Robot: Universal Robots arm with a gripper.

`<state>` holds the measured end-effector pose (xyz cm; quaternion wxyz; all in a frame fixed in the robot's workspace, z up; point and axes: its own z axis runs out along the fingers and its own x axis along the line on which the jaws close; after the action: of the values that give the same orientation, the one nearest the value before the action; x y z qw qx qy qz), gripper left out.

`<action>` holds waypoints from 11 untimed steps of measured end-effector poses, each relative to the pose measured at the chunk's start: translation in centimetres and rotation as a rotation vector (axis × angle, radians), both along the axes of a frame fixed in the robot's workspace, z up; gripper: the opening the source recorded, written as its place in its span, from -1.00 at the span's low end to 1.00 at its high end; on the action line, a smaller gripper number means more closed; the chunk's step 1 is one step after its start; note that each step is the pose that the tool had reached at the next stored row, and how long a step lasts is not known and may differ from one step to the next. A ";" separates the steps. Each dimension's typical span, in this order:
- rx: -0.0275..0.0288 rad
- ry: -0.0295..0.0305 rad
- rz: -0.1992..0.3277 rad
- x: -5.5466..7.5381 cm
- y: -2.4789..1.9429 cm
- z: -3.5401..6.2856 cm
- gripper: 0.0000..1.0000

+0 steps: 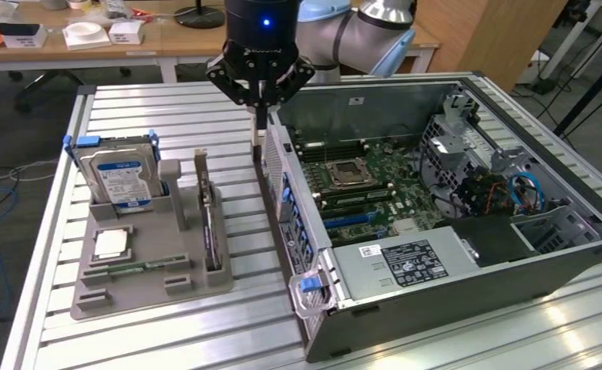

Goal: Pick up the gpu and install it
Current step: 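Reach for the gpu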

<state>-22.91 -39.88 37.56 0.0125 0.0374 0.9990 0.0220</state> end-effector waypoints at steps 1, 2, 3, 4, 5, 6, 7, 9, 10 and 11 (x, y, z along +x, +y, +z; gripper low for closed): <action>0.0000 0.0000 0.000 -0.1 0.00 -0.01 -0.79; -0.0001 0.0001 0.000 -0.1 0.00 -0.02 -0.79; -0.0001 0.0001 0.000 -0.2 0.00 -0.03 -0.79; 0.0000 0.0000 0.000 -0.3 0.00 -0.04 -0.79; 0.0000 0.0001 0.000 -0.4 0.00 -0.05 -0.79; -0.0001 0.0001 0.000 -0.4 0.00 -0.06 -0.79; -0.0001 0.0001 0.000 -0.5 0.00 -0.07 -0.79; 0.0000 -0.0001 0.000 -0.6 0.00 -0.10 -0.79; -0.0001 0.0001 0.000 -0.7 0.00 -0.10 -0.79; -0.0001 0.0001 0.000 -0.7 0.00 -0.12 -0.79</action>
<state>-23.63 -39.89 37.44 0.0125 0.0374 0.9990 0.0219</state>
